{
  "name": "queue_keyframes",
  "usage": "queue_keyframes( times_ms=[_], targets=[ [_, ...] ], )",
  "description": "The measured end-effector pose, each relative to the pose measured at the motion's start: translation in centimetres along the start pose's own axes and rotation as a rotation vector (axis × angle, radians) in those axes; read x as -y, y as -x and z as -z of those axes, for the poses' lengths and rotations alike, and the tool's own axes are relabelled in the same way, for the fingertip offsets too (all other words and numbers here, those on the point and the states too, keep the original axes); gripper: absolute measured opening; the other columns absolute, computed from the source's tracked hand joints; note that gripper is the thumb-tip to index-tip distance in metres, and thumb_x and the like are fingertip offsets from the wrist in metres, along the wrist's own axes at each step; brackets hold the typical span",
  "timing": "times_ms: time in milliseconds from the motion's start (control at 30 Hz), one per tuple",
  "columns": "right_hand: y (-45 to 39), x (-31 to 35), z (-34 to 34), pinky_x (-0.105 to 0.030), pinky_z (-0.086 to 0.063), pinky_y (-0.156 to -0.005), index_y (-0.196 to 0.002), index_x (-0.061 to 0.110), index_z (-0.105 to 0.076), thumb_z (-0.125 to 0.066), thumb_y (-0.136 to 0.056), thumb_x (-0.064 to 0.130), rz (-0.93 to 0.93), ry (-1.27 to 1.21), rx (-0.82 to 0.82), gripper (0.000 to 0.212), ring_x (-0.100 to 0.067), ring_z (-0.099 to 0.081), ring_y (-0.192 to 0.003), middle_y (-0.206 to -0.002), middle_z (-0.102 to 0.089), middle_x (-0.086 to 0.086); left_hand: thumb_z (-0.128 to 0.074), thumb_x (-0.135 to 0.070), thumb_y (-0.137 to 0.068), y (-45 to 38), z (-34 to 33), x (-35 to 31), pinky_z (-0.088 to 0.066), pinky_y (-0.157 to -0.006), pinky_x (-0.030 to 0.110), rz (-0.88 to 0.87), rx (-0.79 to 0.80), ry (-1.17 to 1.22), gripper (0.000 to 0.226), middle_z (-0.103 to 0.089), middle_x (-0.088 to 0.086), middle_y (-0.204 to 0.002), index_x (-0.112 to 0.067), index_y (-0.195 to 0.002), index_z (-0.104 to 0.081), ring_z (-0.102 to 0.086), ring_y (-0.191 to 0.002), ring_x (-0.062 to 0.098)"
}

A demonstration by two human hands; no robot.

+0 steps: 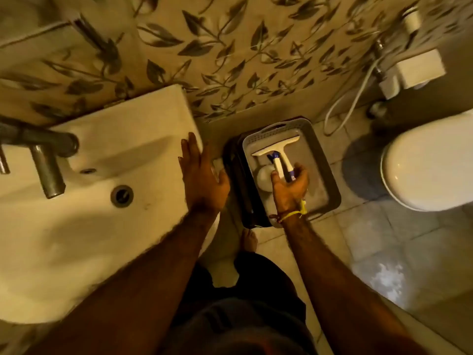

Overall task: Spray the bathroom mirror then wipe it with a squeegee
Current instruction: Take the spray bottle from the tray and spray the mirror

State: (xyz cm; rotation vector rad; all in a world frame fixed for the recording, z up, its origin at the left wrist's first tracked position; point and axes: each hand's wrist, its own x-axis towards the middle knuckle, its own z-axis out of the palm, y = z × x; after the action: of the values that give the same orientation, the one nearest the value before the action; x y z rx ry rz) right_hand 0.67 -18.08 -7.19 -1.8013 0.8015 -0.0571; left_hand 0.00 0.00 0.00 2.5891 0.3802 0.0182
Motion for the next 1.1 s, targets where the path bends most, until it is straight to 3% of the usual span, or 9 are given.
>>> queue_keyframes(
  times_ms=[133,167,267,333,533,733,867,967,1100],
  targets=[
    [-0.6,-2.1,0.5,-0.007,-0.04,-0.094,-0.138,0.012,-0.045,-0.083,-0.069,0.023,0.015,0.077,0.079,0.079,-0.017,-0.052,-0.119,-0.128,-0.053,0.001,-0.071,-0.015,-0.083,0.2,-0.1,0.2,-0.014,-0.123,0.058,-0.038,-0.016,0.029,0.074,-0.008,0.015,-0.167,-0.011,-0.151,-0.041,-0.002,-0.155,0.035],
    [-0.9,-2.9,0.5,-0.008,-0.04,-0.097,-0.14,0.014,-0.043,-0.084,-0.07,0.022,-0.006,0.067,0.108,0.081,-0.015,-0.051,-0.121,-0.132,-0.053,-0.001,-0.07,-0.014,-0.083,0.2,-0.2,0.3,-0.015,-0.122,0.06,-0.046,-0.019,0.041,0.074,-0.009,0.016,-0.167,-0.011,-0.15,-0.041,-0.002,-0.155,0.036],
    [-1.3,-4.8,0.3,-0.035,-0.043,-0.108,-0.143,0.012,-0.042,-0.083,-0.072,0.013,-0.022,0.063,0.152,0.082,-0.02,-0.048,-0.13,-0.14,-0.052,-0.007,-0.069,-0.013,-0.084,0.1,-0.4,0.5,-0.019,-0.12,0.061,-0.049,-0.029,0.055,0.068,-0.01,0.017,-0.167,-0.011,-0.148,-0.045,-0.002,-0.155,0.036],
    [-1.2,-6.0,-0.2,-0.044,-0.043,-0.108,-0.141,0.005,-0.047,-0.08,-0.076,0.011,-0.013,0.087,0.143,0.073,-0.023,-0.048,-0.131,-0.14,-0.054,-0.013,-0.069,-0.01,-0.085,0.2,-0.4,0.5,-0.019,-0.12,0.061,-0.047,-0.03,0.067,0.065,-0.011,0.017,-0.166,-0.013,-0.146,-0.047,-0.003,-0.155,0.036],
    [-2.1,-6.1,-2.3,-0.032,-0.042,-0.101,-0.132,0.005,-0.055,-0.074,-0.084,0.017,-0.023,0.131,0.131,0.053,-0.03,-0.054,-0.124,-0.13,-0.061,-0.015,-0.069,-0.014,-0.084,0.1,-1.1,1.0,-0.019,-0.12,0.061,-0.052,-0.042,0.074,0.063,-0.011,0.016,-0.167,-0.012,-0.144,-0.051,-0.002,-0.155,0.034],
    [-2.9,-6.4,-3.5,-0.05,-0.044,-0.105,-0.131,0.001,-0.055,-0.073,-0.085,0.024,0.022,0.158,0.13,0.055,-0.034,-0.053,-0.126,-0.129,-0.061,-0.019,-0.069,-0.015,-0.083,0.0,-1.5,1.5,-0.022,-0.119,0.062,-0.063,-0.056,0.087,0.062,-0.012,0.014,-0.167,-0.013,-0.142,-0.053,-0.002,-0.156,0.032],
    [-2.8,-5.6,-2.5,-0.04,-0.05,-0.096,-0.126,0.005,-0.06,-0.072,-0.084,0.037,0.065,0.151,0.144,0.054,-0.031,-0.06,-0.114,-0.119,-0.066,-0.015,-0.07,-0.012,-0.085,0.1,-1.3,1.3,-0.022,-0.119,0.062,-0.07,-0.062,0.117,0.059,-0.011,0.012,-0.168,-0.012,-0.142,-0.053,0.0,-0.156,0.03],
    [-2.0,-3.7,-0.7,-0.024,-0.048,-0.083,-0.114,0.033,-0.06,-0.071,-0.082,0.04,0.178,0.061,0.113,0.034,-0.012,-0.061,-0.095,-0.098,-0.065,0.004,-0.07,-0.01,-0.086,0.1,-1.2,1.1,-0.022,-0.119,0.06,-0.093,-0.074,0.129,0.056,-0.011,0.013,-0.167,-0.01,-0.14,-0.054,-0.001,-0.156,0.031],
    [0.2,-0.6,2.2,-0.022,-0.055,-0.08,-0.106,0.051,-0.059,-0.07,-0.081,0.041,0.309,0.04,0.124,0.028,0.002,-0.064,-0.086,-0.085,-0.065,0.023,-0.071,-0.013,-0.085,0.1,-1.1,1.1,-0.011,-0.123,0.058,-0.08,-0.056,0.112,0.058,-0.01,0.012,-0.168,-0.008,-0.141,-0.054,-0.001,-0.155,0.031]
  ],
)
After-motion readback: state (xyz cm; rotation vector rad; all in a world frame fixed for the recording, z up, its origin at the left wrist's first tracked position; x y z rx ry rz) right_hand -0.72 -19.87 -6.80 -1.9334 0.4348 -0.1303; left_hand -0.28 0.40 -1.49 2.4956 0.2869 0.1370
